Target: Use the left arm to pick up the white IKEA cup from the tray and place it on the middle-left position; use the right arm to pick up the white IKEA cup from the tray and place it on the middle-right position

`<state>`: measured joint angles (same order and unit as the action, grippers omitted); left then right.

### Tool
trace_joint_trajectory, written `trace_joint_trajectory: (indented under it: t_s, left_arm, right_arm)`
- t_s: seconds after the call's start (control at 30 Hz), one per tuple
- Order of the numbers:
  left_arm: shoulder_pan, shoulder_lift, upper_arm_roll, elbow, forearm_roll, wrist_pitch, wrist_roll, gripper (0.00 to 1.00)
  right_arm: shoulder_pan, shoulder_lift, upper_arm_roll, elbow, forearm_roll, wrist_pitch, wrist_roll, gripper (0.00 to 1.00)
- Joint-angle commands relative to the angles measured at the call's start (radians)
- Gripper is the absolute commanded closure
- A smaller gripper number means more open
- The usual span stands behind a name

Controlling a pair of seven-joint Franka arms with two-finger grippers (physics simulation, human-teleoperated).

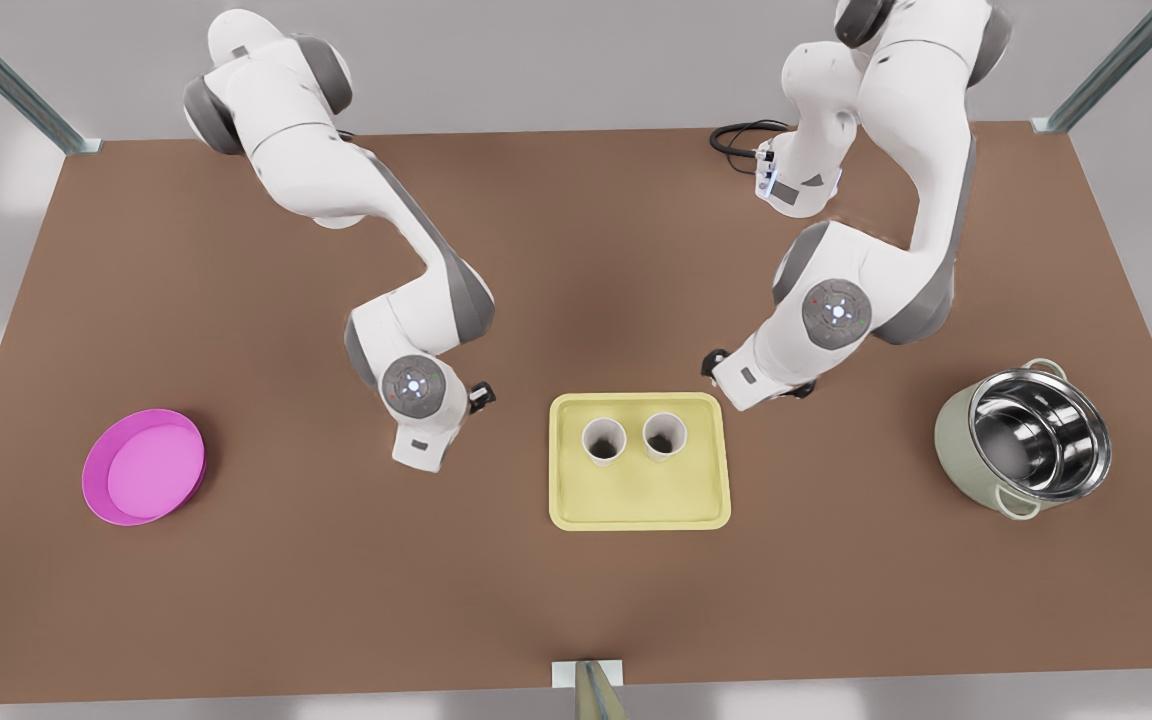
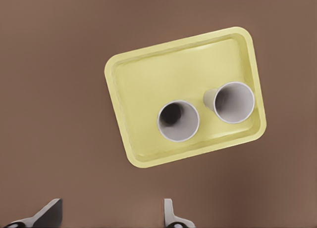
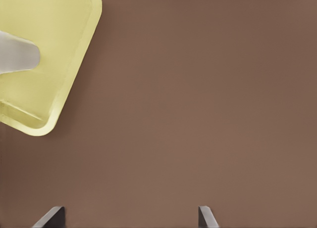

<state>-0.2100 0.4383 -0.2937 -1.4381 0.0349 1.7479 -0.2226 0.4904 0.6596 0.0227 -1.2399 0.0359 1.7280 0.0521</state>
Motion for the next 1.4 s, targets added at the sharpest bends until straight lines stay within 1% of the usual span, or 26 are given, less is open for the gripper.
trace_joint_trajectory:
  t_s: [0.0,0.03,0.2,0.27,0.3,0.4,0.47,0.57,0.67,0.7,0.8,0.83,0.87,0.9,0.93,1.0,1.03,1.07,1.13,1.17,1.2,1.23,1.27,1.3,1.33,1.37]
  left_arm:
    - [-0.06,0.074,0.001,0.024,0.037,0.13,-0.405,0.0]
    - [-0.092,0.115,0.001,0.025,0.088,0.136,-0.468,0.0]
    - [-0.077,0.191,0.008,0.021,0.088,0.231,-0.442,0.0]
    - [-0.054,0.189,0.014,0.022,0.091,0.233,-0.408,0.0]
    - [-0.038,0.191,0.019,0.021,0.089,0.233,-0.373,0.0]
    - [-0.02,0.226,0.021,0.004,0.092,0.243,-0.307,0.0]
    - [-0.014,0.238,0.025,-0.036,0.112,0.298,-0.273,0.0]
    - [-0.011,0.257,0.025,-0.036,0.125,0.315,-0.273,0.0]
    - [-0.029,0.255,0.021,-0.033,0.111,0.341,-0.323,0.0]
    - [-0.029,0.25,0.021,-0.056,0.111,0.335,-0.334,0.0]
    - [-0.055,0.171,0.016,-0.148,0.112,0.309,-0.382,0.0]
    - [-0.054,0.166,0.016,-0.153,0.114,0.299,-0.377,0.0]
    - [-0.054,0.172,0.018,-0.156,0.115,0.3,-0.374,0.0]
    - [-0.049,0.188,0.018,-0.156,0.114,0.311,-0.37,0.0]
    - [-0.045,0.206,0.018,-0.157,0.115,0.326,-0.365,0.0]
    - [-0.04,0.235,0.019,-0.163,0.12,0.363,-0.36,0.0]
    - [-0.04,0.243,0.019,-0.162,0.122,0.371,-0.359,0.0]
    - [-0.042,0.252,0.021,-0.162,0.122,0.386,-0.36,0.0]
    - [-0.046,0.261,0.019,-0.154,0.114,0.427,-0.37,0.0]
    - [-0.046,0.263,0.019,-0.145,0.111,0.433,-0.373,0.0]
    - [-0.045,0.263,0.021,-0.125,0.109,0.433,-0.373,0.0]
    - [-0.043,0.263,0.022,-0.12,0.111,0.433,-0.37,0.0]
    - [-0.042,0.263,0.022,-0.101,0.109,0.433,-0.37,0.02]
    - [-0.04,0.263,0.022,-0.099,0.111,0.433,-0.371,0.2]
    - [-0.042,0.266,0.022,-0.099,0.111,0.435,-0.373,0.35]
    - [-0.045,0.278,0.022,-0.099,0.109,0.463,-0.376,0.47]
  right_arm:
    - [0.022,0.04,-0.001,0.033,0.01,0.189,0.534,0.0]
    - [0.037,0.051,-0.001,0.034,0.012,0.196,0.557,0.0]
    - [0.097,0.094,0.002,0.034,0.013,0.363,0.678,0.0]
    - [0.128,0.11,0.002,0.036,0.016,0.398,0.727,0.0]
    - [0.143,0.123,0.002,0.039,0.018,0.455,0.798,0.0]
    - [0.157,0.152,0.002,0.059,0.018,0.478,0.824,0.0]
    - [0.158,0.173,0.003,0.065,0.019,0.515,0.824,0.0]
    - [0.177,0.187,0.002,0.069,0.019,0.515,0.824,0.0]
    - [0.198,0.201,0.002,0.069,0.021,0.515,0.845,0.0]
    - [0.198,0.212,0.014,0.068,0.021,0.515,0.847,0.0]
    - [0.198,0.239,0.025,0.065,0.024,0.515,0.848,0.0]
    - [0.198,0.249,0.025,0.065,0.025,0.515,0.85,0.0]
    - [0.191,0.253,0.025,0.065,0.103,0.515,0.848,0.02]
    - [0.186,0.253,0.026,0.065,0.133,0.516,0.835,0.11]
    - [0.186,0.255,0.028,0.063,0.133,0.515,0.835,0.13]
    - [0.186,0.267,0.026,0.065,0.133,0.516,0.828,0.23]
    - [0.186,0.267,0.026,0.065,0.133,0.516,0.828,0.42]
    - [0.185,0.267,0.026,0.063,0.134,0.516,0.83,0.46]
    - [0.185,0.272,0.026,0.06,0.134,0.515,0.828,0.48]
    - [0.185,0.272,0.026,0.06,0.134,0.515,0.828,0.56]
    - [0.185,0.272,0.026,0.06,0.134,0.515,0.827,0.7]
    - [0.185,0.272,0.026,0.06,0.134,0.515,0.827,0.75]
    - [0.185,0.272,0.026,0.06,0.134,0.515,0.819,0.81]
    - [0.174,0.27,0.025,0.06,0.133,0.515,0.812,0.92]
    - [0.168,0.265,0.025,0.065,0.133,0.515,0.792,1.0]
    - [0.146,0.244,0.025,0.063,0.136,0.512,0.767,1.0]
